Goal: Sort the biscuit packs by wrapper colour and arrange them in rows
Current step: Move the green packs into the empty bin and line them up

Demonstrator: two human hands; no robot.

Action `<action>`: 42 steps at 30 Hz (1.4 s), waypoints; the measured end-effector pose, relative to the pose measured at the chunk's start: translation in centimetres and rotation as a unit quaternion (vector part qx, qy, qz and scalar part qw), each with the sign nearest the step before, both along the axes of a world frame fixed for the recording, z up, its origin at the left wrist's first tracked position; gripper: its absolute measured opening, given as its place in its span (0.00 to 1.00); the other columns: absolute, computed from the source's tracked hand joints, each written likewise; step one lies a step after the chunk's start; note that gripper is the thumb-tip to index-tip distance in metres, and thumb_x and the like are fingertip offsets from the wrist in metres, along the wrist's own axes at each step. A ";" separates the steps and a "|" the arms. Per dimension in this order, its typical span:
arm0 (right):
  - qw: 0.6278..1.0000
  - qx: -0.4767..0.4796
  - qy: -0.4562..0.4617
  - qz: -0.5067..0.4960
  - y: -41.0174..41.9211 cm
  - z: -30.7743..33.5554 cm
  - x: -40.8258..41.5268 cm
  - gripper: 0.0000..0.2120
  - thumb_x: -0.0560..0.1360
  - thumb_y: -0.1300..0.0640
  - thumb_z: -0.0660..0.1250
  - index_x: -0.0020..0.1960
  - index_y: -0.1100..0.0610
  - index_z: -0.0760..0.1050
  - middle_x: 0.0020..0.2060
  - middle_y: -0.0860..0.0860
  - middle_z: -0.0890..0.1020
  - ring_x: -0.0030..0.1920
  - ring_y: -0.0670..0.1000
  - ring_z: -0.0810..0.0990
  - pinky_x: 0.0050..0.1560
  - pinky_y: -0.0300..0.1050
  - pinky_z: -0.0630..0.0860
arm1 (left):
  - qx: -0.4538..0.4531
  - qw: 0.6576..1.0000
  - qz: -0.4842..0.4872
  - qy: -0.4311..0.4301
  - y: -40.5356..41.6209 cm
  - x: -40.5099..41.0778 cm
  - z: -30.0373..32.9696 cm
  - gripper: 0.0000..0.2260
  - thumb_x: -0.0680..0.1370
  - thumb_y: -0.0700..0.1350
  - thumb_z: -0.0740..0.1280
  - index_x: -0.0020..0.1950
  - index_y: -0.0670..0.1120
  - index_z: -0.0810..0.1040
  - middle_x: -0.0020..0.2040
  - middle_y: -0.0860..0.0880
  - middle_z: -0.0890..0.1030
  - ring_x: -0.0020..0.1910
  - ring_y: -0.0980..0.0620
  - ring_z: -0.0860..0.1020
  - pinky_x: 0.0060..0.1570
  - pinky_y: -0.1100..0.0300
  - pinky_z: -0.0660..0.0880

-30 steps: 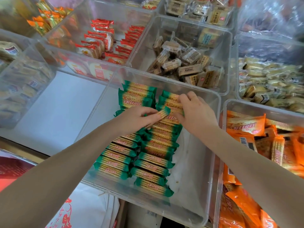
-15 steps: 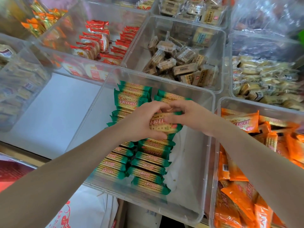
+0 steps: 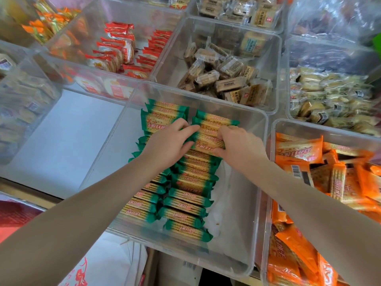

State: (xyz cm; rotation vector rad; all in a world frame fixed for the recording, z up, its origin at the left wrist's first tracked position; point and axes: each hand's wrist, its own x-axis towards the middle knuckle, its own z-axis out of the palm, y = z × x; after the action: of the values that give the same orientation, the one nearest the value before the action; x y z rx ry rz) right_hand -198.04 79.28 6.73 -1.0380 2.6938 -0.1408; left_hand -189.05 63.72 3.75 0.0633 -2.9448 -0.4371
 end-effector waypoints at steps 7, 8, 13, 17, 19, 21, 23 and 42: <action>0.996 0.019 0.088 0.014 -0.1 -0.6 0.6 0.19 0.75 0.50 0.66 0.61 0.58 0.65 0.61 0.57 0.69 0.58 0.56 0.72 0.48 0.47 0.74 | -0.006 0.976 -0.219 -0.002 -0.1 3.8 -1.0 0.09 0.75 0.46 0.64 0.52 0.45 0.78 0.46 0.48 0.78 0.38 0.52 0.78 0.29 0.58 0.77; 0.996 0.026 0.084 0.016 -0.2 -0.6 0.6 0.20 0.75 0.50 0.66 0.61 0.59 0.65 0.62 0.58 0.69 0.58 0.56 0.73 0.48 0.48 0.74 | -0.007 0.961 -0.275 -0.014 0.3 4.1 -1.3 0.10 0.75 0.49 0.61 0.51 0.46 0.79 0.45 0.48 0.78 0.39 0.52 0.77 0.31 0.58 0.77; 0.996 0.046 0.067 0.041 -0.1 -0.1 1.1 0.23 0.74 0.46 0.67 0.61 0.58 0.64 0.65 0.58 0.68 0.58 0.57 0.73 0.47 0.49 0.73 | -0.057 0.901 -0.426 -0.056 2.8 5.3 -4.4 0.21 0.73 0.61 0.59 0.59 0.51 0.75 0.54 0.45 0.77 0.47 0.48 0.75 0.40 0.56 0.77; 0.995 0.013 0.054 0.078 1.1 1.0 2.1 0.11 0.78 0.49 0.61 0.50 0.54 0.63 0.51 0.52 0.71 0.50 0.53 0.75 0.40 0.47 0.71 | -0.117 0.888 -0.440 -0.056 3.1 5.4 -4.7 0.30 0.67 0.61 0.71 0.67 0.56 0.70 0.59 0.45 0.72 0.48 0.48 0.72 0.44 0.56 0.72; 0.994 0.022 0.018 0.108 1.6 1.3 3.0 0.09 0.79 0.50 0.58 0.47 0.53 0.59 0.46 0.49 0.70 0.45 0.51 0.73 0.38 0.45 0.71 | -0.139 0.882 -0.447 -0.055 3.2 5.5 -4.3 0.31 0.66 0.59 0.72 0.68 0.58 0.70 0.60 0.45 0.71 0.47 0.47 0.73 0.44 0.57 0.72; 0.991 0.024 0.006 0.128 2.0 1.2 3.7 0.07 0.80 0.50 0.56 0.48 0.53 0.62 0.44 0.47 0.68 0.43 0.50 0.71 0.37 0.44 0.69 | -0.148 0.875 -0.457 -0.060 3.3 5.6 -4.2 0.28 0.67 0.57 0.72 0.66 0.60 0.71 0.61 0.45 0.70 0.47 0.47 0.74 0.44 0.56 0.71; 0.992 0.018 0.018 0.125 2.2 1.0 3.9 0.06 0.80 0.51 0.55 0.52 0.54 0.66 0.45 0.47 0.67 0.42 0.49 0.69 0.36 0.44 0.69 | -0.144 0.873 -0.461 -0.066 3.2 5.9 -4.1 0.21 0.70 0.53 0.71 0.62 0.60 0.75 0.62 0.44 0.71 0.47 0.47 0.74 0.45 0.54 0.68; 0.871 -0.036 -0.436 -0.226 1.1 -3.2 6.7 0.13 0.77 0.69 0.54 0.58 0.71 0.71 0.42 0.58 0.75 0.49 0.56 0.74 0.62 0.58 0.71 | -0.125 0.926 -0.266 -0.236 -0.8 8.2 -2.1 0.32 0.75 0.52 0.67 0.75 0.43 0.59 0.75 0.41 0.58 0.71 0.44 0.64 0.66 0.50 0.67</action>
State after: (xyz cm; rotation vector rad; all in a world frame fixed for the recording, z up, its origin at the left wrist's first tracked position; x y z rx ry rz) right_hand -191.34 80.41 3.54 -0.2062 2.0157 -0.6285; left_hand -180.88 62.89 1.65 -0.7853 -3.4402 -0.1048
